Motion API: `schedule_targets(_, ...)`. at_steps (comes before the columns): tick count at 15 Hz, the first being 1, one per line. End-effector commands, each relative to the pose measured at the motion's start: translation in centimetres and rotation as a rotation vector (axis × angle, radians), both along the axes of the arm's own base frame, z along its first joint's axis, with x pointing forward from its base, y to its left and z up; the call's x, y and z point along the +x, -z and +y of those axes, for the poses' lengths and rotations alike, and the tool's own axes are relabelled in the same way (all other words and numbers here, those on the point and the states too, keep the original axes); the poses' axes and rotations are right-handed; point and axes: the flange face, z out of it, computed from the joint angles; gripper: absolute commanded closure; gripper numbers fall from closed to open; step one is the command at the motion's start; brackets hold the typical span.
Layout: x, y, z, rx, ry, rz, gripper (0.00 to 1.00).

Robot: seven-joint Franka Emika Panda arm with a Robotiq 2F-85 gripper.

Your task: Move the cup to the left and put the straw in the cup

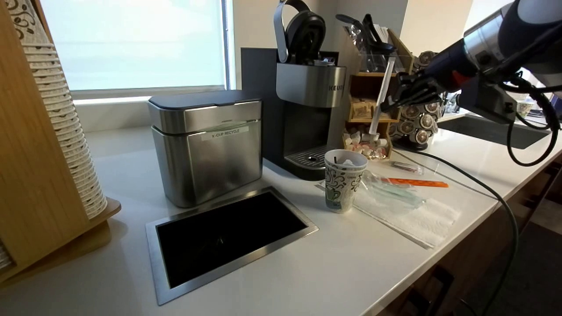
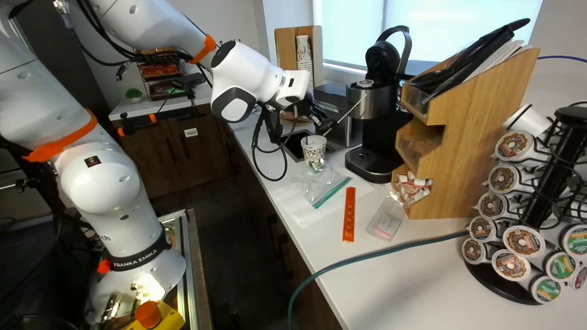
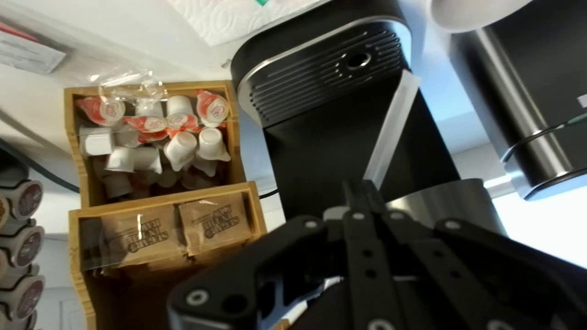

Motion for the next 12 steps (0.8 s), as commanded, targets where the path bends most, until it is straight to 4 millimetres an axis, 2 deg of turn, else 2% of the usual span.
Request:
schedule_targets(1,0.0,0.1,0.6,0.014,-0.022,0.019,1.0)
schedule_targets(5,0.1,0.1,0.7,0.02,-0.026,0.022,1.0)
schedule_targets(6,0.2,0.8,0.7,-0.008,-0.009,0.014,1.0)
schedule_targets(12,-0.5,2.8,4.4,-0.163,-0.114,0.016,1.0)
